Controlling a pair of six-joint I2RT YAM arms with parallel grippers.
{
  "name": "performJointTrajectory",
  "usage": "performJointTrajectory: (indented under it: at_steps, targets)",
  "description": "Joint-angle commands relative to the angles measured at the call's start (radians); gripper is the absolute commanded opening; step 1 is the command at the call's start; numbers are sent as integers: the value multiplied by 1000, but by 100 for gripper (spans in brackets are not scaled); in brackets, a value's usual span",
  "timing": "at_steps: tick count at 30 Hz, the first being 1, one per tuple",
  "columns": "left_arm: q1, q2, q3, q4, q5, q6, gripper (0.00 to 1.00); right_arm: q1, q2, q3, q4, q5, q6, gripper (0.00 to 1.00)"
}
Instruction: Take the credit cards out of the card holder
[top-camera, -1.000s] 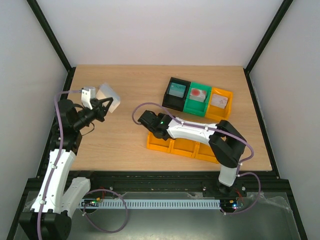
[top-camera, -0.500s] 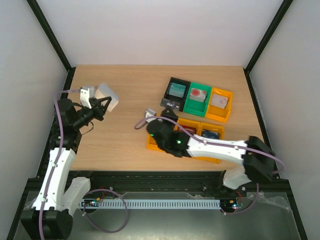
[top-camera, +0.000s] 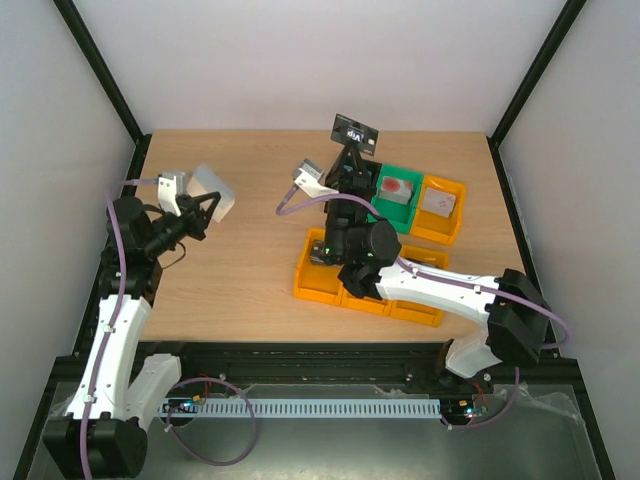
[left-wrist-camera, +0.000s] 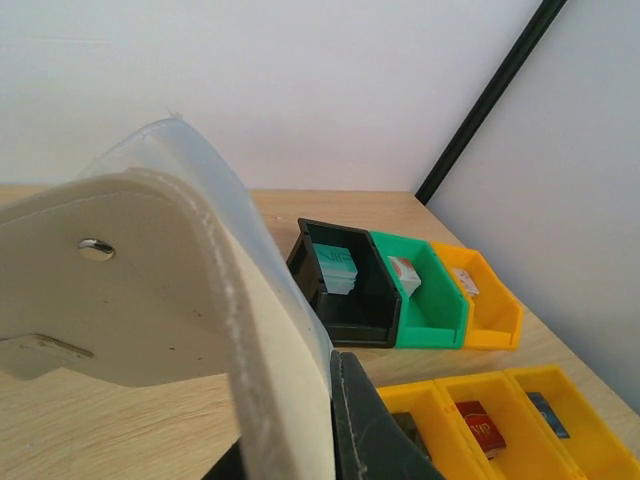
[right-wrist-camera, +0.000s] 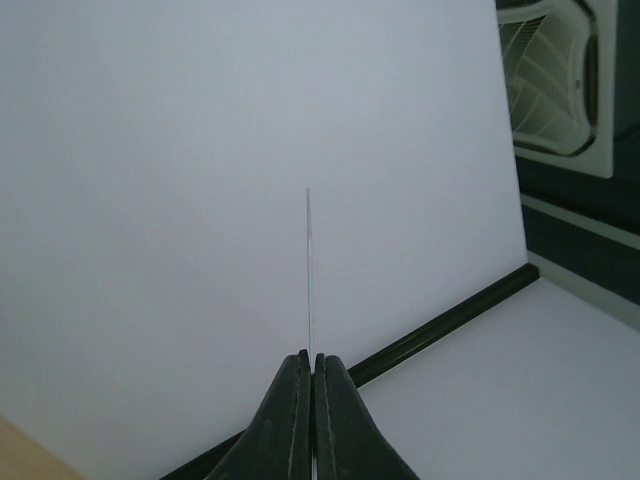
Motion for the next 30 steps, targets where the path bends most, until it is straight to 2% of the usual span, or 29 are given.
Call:
performJointTrajectory:
  at_steps: [1, 3, 5, 8, 11, 12, 14, 16, 21, 24, 30]
  targets:
    - [13, -17, 23, 25, 13, 0, 2, 2, 26, 17, 144, -57, -106, 1]
    - [15, -21, 17, 25, 13, -4, 2, 2, 21, -2, 88, -33, -73, 2]
    - [17, -22, 11, 28, 13, -7, 2, 4, 6, -36, -45, 5, 0, 2]
    - [18, -25, -3, 35, 12, -18, 2, 4, -32, -106, -372, 43, 203, 1]
    - [20, -31, -14, 40, 16, -33, 2, 14, -81, -157, -796, 1, 531, 1]
    - [21, -32, -17, 39, 17, -35, 2, 17, -91, -130, -991, -37, 735, 1]
    - [24, -37, -19, 33, 18, -32, 2, 16, -84, -64, -1296, -182, 1006, 2]
    - [26, -36, -24, 33, 18, -32, 2, 16, -63, -25, -1493, -295, 1154, 1]
    - [28, -35, -39, 53, 21, -51, 2, 3, 19, -23, -1613, -447, 1297, 1]
    - [28, -37, -36, 52, 22, -50, 2, -51, 89, 3, -1674, -516, 1343, 1]
    - [32, -45, -47, 47, 18, -50, 2, -81, 158, 25, -1576, -485, 1343, 2]
